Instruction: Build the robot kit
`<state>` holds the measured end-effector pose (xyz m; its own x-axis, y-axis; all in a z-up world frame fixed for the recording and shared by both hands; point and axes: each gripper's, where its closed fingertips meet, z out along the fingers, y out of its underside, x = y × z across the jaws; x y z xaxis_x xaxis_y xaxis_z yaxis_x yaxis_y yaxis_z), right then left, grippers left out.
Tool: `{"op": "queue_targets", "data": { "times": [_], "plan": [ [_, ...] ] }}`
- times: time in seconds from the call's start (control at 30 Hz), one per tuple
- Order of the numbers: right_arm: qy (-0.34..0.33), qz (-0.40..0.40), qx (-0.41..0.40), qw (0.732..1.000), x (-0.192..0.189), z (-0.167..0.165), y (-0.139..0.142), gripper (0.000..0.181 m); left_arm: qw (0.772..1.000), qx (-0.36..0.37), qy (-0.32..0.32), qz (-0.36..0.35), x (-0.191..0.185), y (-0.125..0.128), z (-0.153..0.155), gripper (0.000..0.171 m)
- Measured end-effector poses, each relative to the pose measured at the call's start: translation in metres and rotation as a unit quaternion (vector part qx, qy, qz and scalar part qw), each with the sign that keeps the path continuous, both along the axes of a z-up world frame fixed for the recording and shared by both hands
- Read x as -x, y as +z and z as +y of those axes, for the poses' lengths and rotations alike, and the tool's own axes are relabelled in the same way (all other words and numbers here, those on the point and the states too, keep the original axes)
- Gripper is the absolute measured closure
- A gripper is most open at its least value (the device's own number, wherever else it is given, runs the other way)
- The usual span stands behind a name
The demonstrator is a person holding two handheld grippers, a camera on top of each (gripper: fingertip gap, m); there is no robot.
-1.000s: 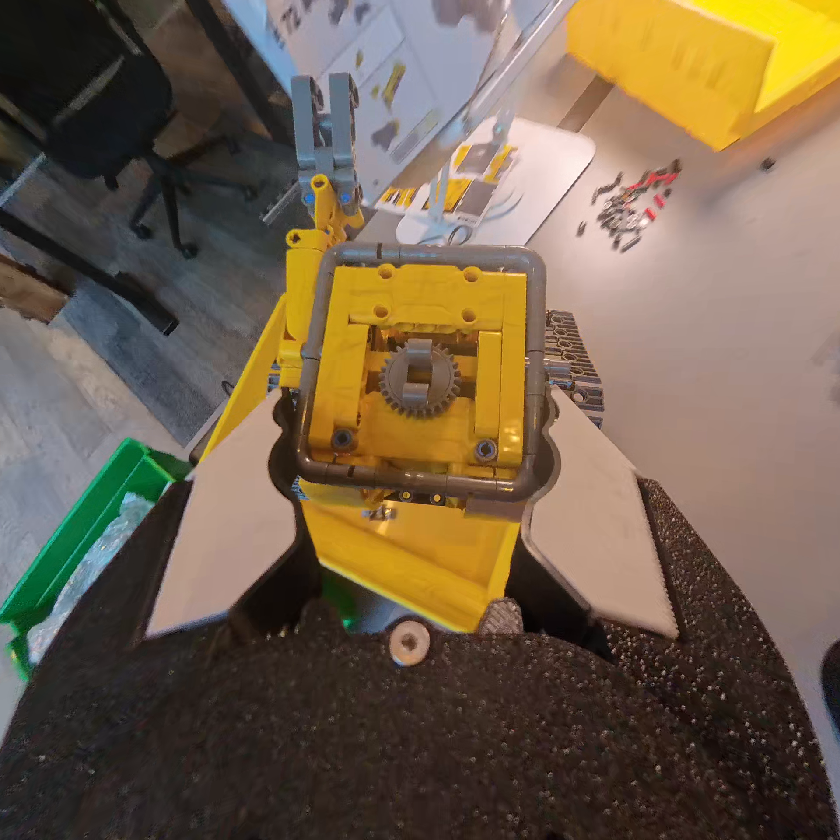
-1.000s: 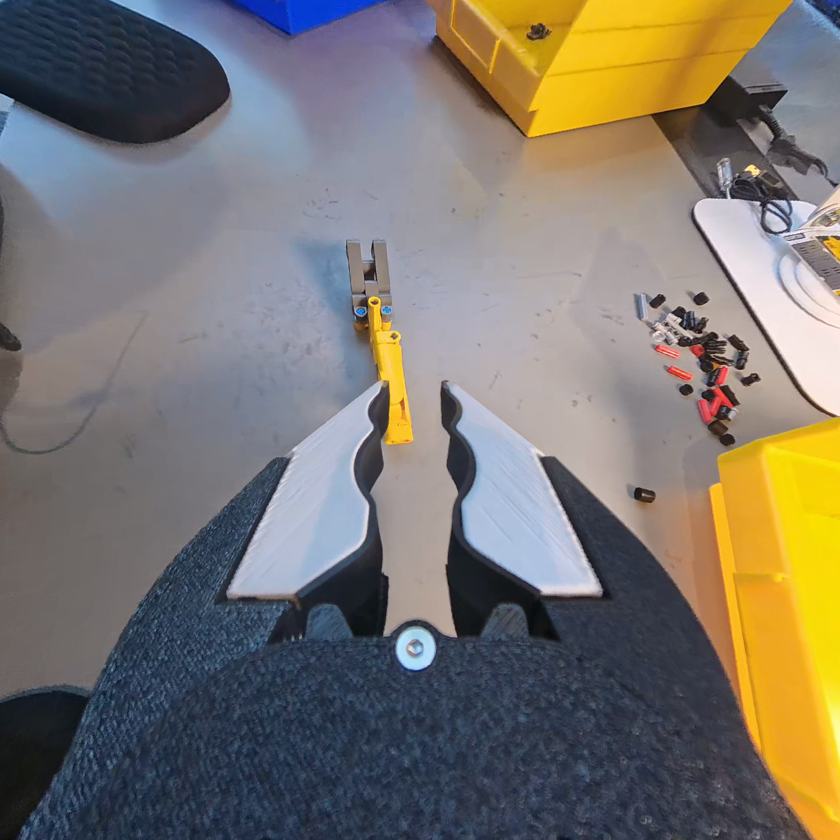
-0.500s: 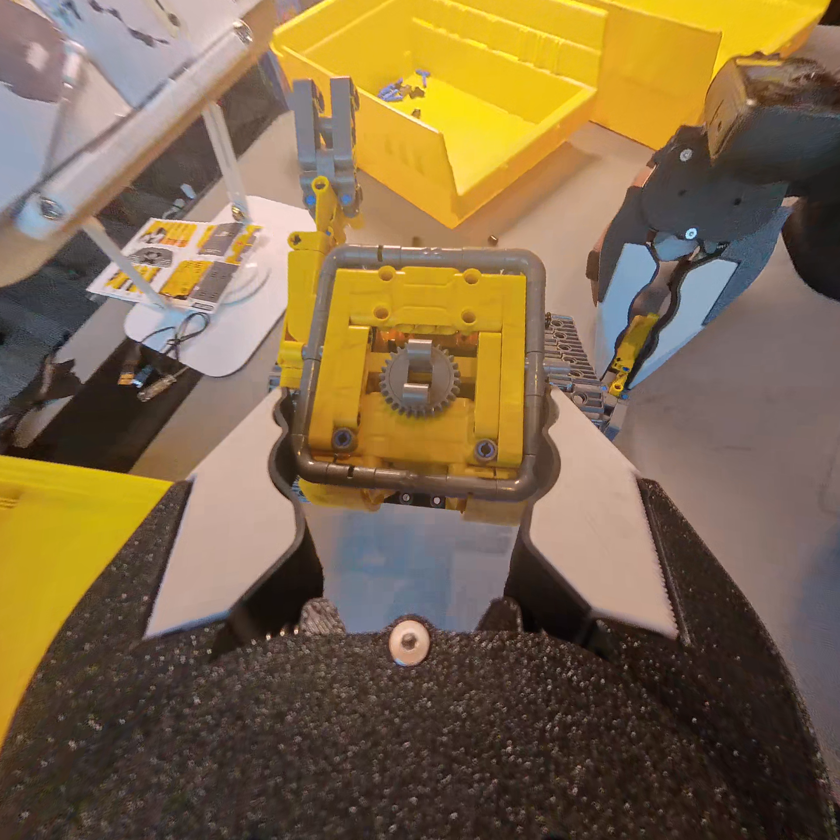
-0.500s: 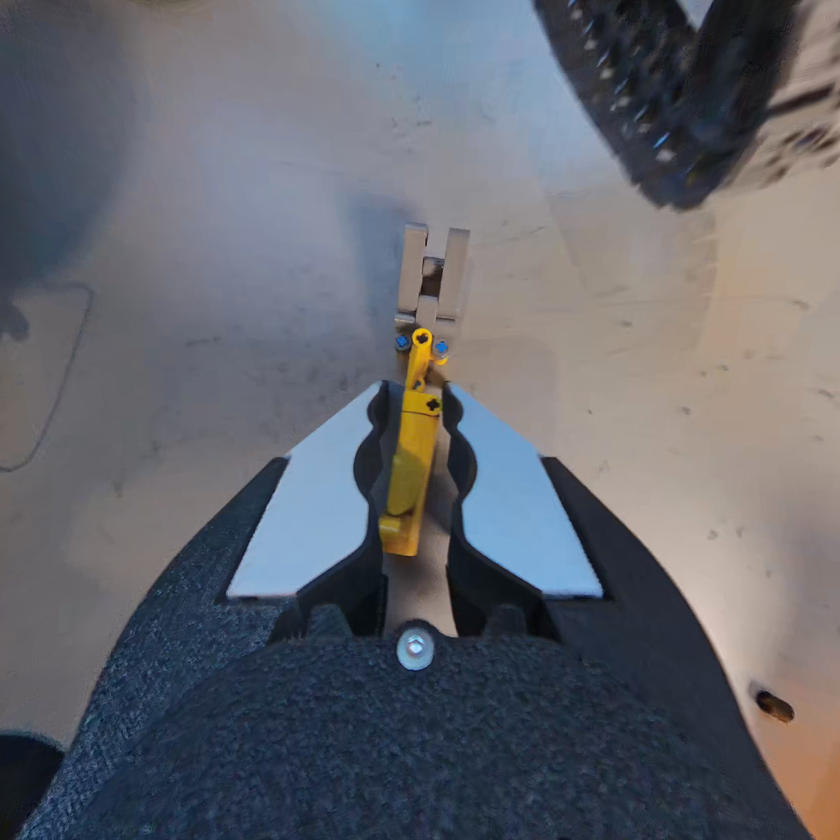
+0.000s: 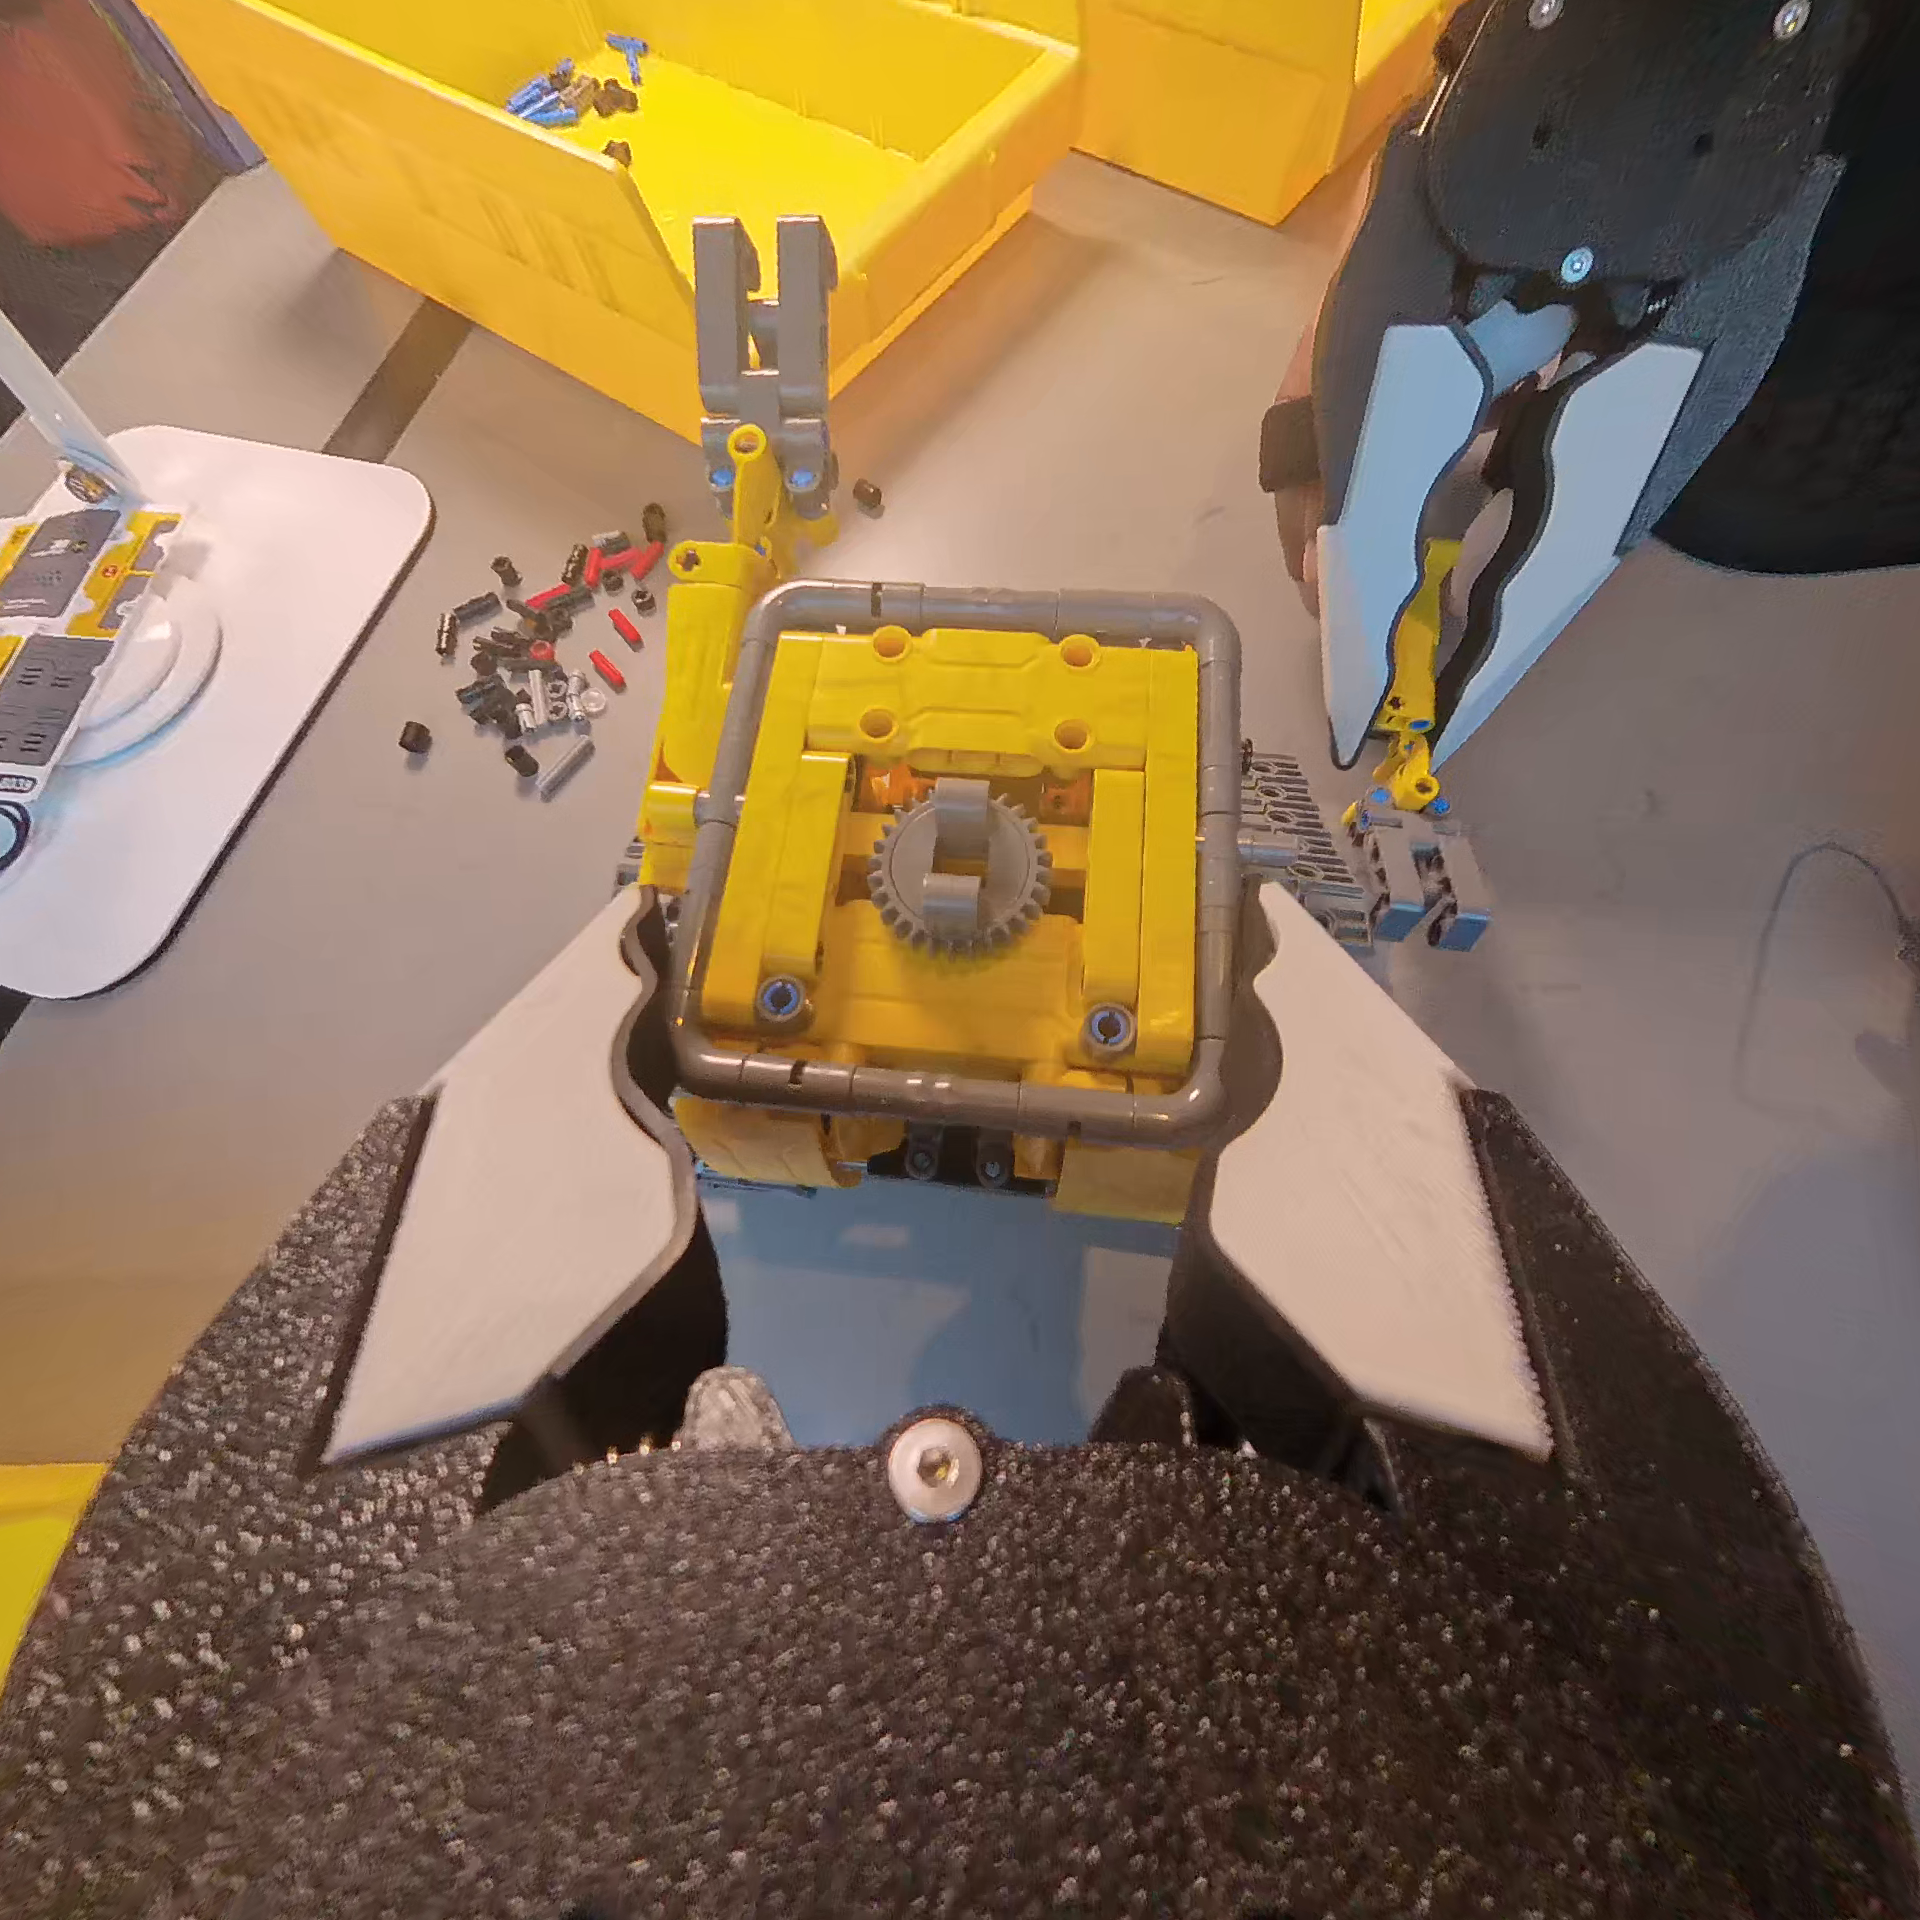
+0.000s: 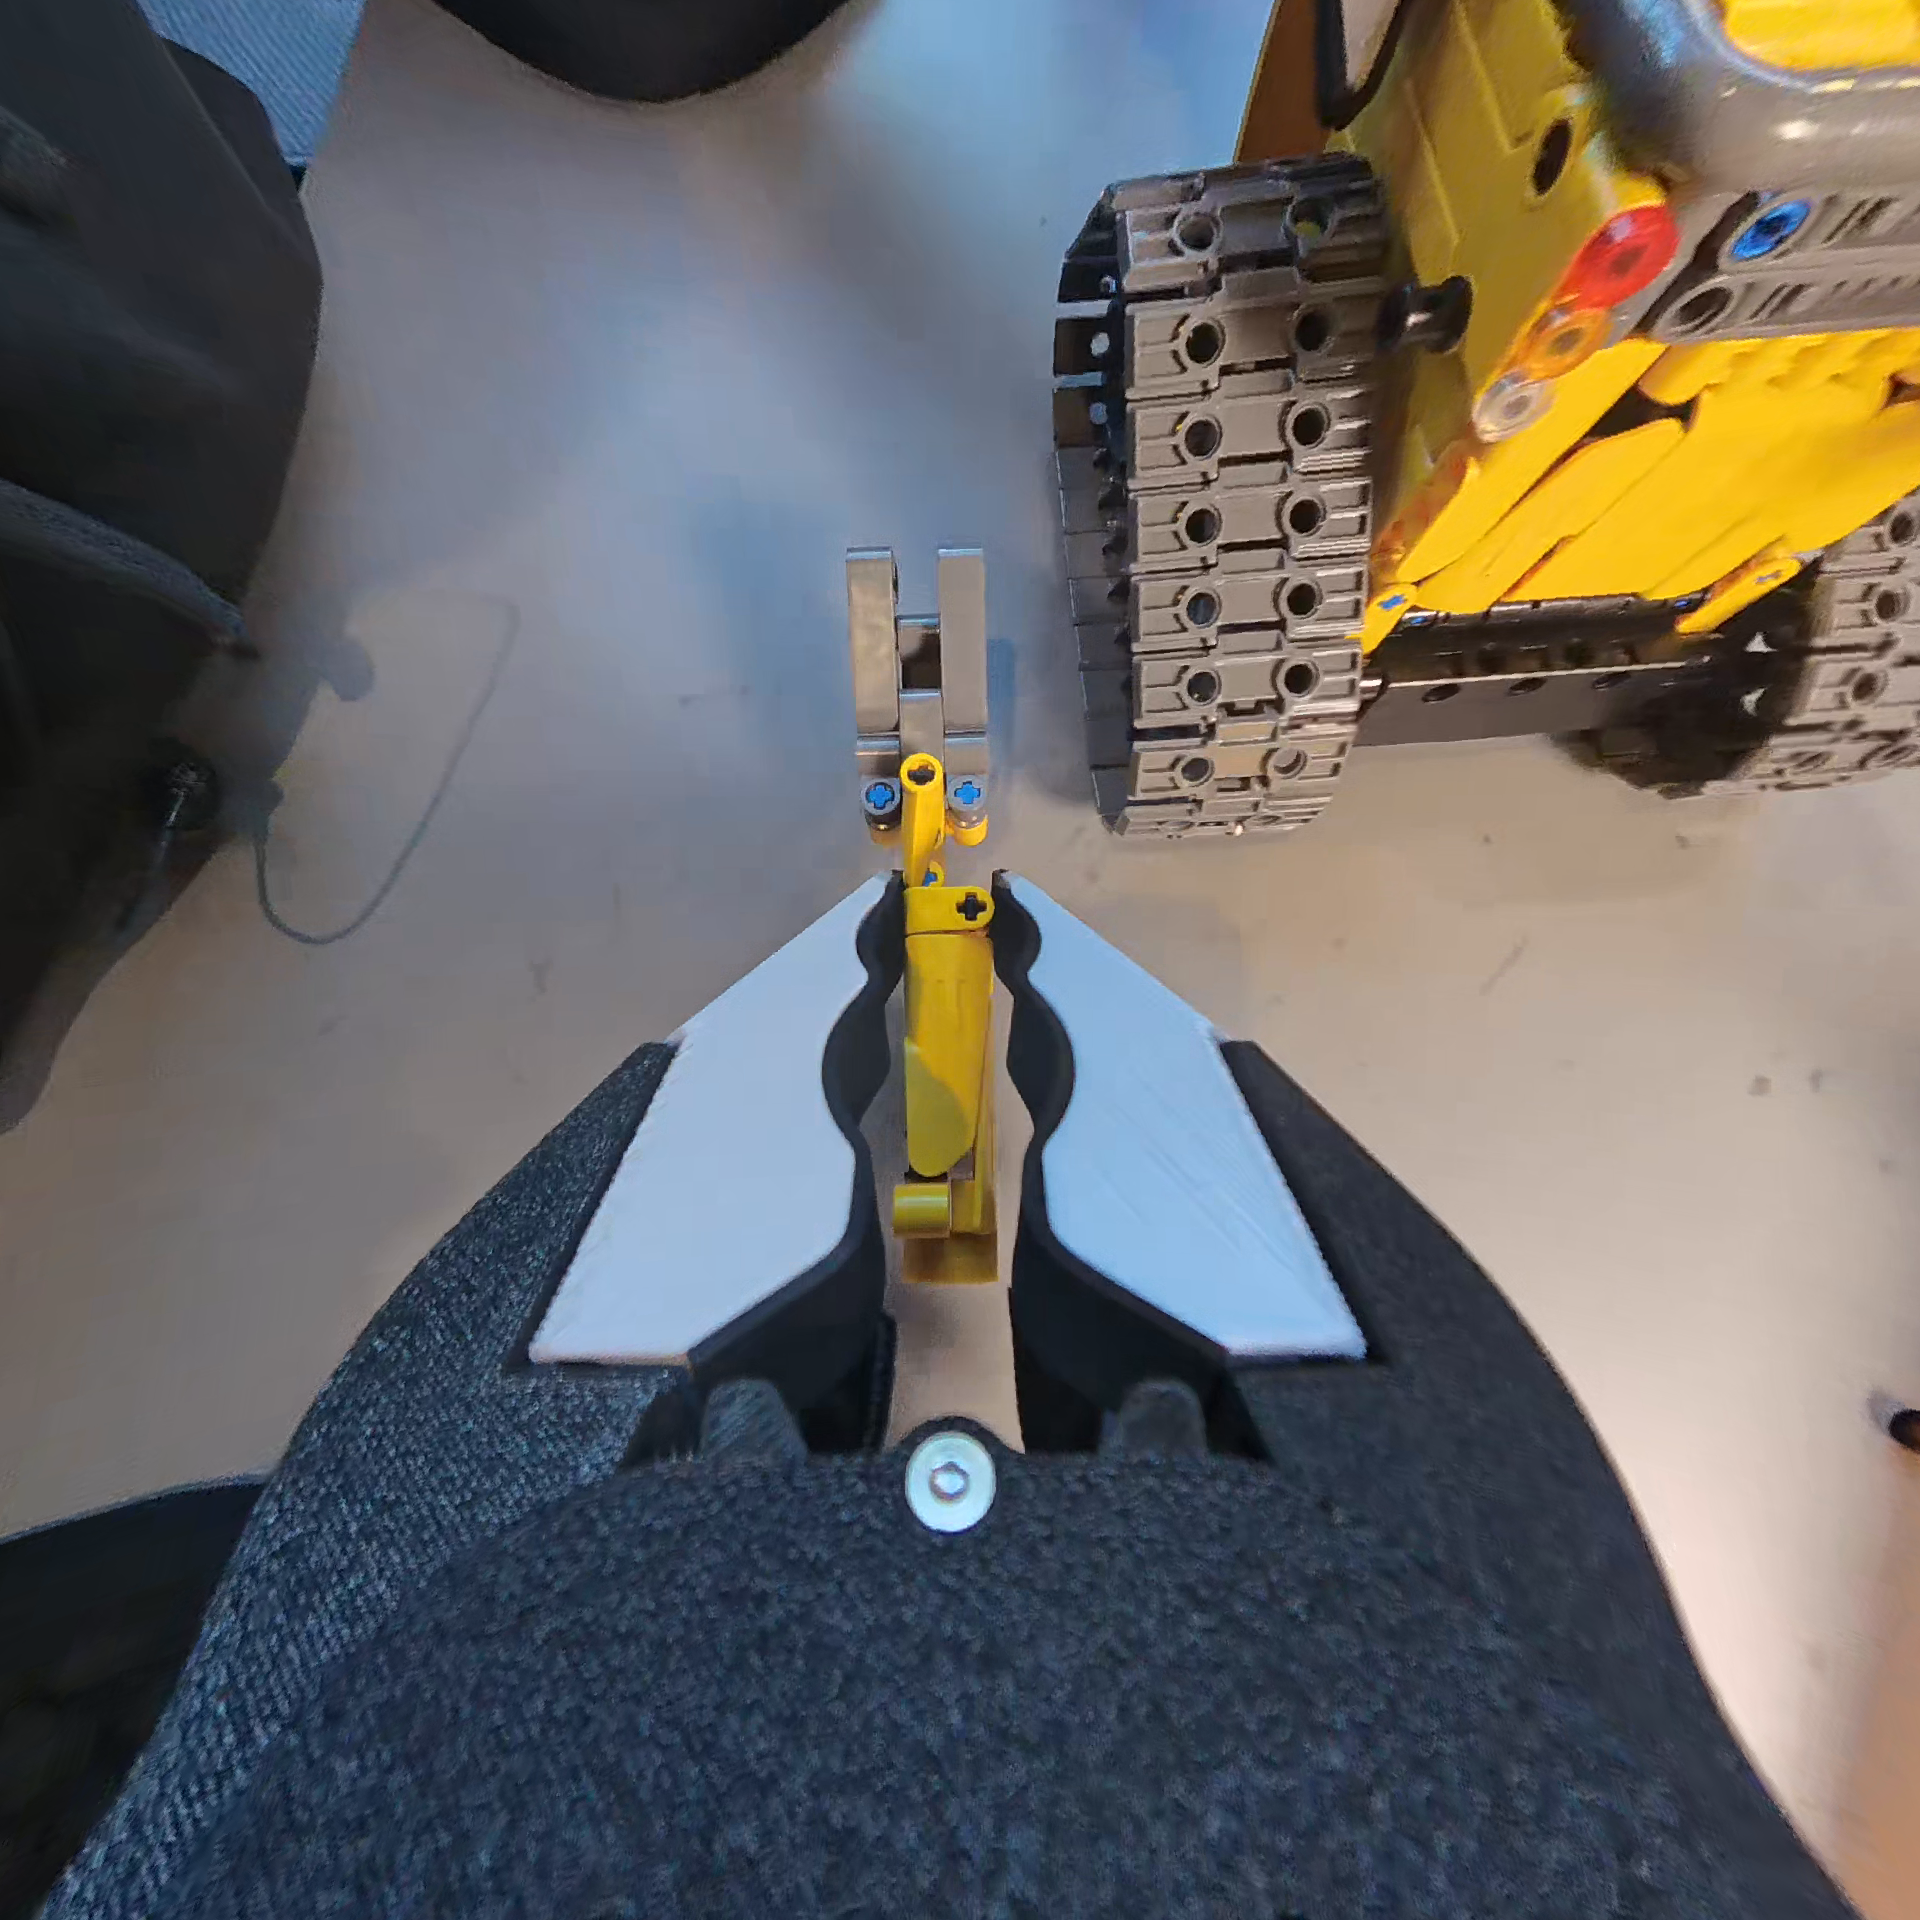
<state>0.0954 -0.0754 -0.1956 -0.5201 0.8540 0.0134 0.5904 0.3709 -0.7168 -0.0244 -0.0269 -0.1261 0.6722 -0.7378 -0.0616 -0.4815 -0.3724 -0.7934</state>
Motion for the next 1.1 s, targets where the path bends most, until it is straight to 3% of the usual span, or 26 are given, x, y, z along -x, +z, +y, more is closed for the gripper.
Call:
{"op": "queue_targets", "data": {
  "times": [0.17,0.3,0.4,0.5,0.57,0.63,0.73,0.9,1.0,1.1],
  "plan": [
    [0.001,0.001,0.0,1.0,0.0,-0.002,-0.002,0.166,0.999,-0.005,0.007,-0.043,0.005,0.005,-0.009,0.064],
    [-0.001,-0.001,0.002,1.0,-0.001,-0.002,-0.002,0.165,0.996,-0.041,0.028,-0.075,0.019,0.025,-0.02,0.066],
    [-0.02,0.006,0.005,1.0,0.001,0.001,0.003,0.166,0.991,-0.077,0.05,-0.093,0.028,0.045,-0.035,0.08],
    [-0.048,0.041,0.031,0.998,0.006,0.001,0.023,0.165,0.989,-0.087,0.044,-0.107,0.015,0.051,-0.062,0.094],
    [-0.07,0.086,0.069,0.992,0.011,0.0,0.046,0.165,0.988,-0.08,0.041,-0.125,-0.003,0.046,-0.078,0.107],
    [-0.095,0.136,0.118,0.979,0.017,-0.001,0.074,0.165,0.986,-0.061,0.027,-0.153,-0.026,0.038,-0.091,0.109],
    [-0.139,0.206,0.216,0.944,0.027,0.002,0.117,0.165,0.975,-0.048,0.006,-0.217,-0.06,0.04,-0.099,0.118],
    [-0.189,0.304,0.432,0.828,0.038,0.018,0.179,0.166,0.958,-0.051,0.002,-0.281,-0.1,0.056,-0.081,0.117],
    [-0.208,0.324,0.503,0.774,0.044,0.028,0.189,0.166,0.94,-0.023,0.005,-0.341,-0.114,0.067,-0.063,0.116],
    [-0.22,0.338,0.502,0.765,0.049,0.027,0.185,0.166,0.919,-0.007,0.008,-0.393,-0.117,0.078,-0.045,0.123]
  ]
}}
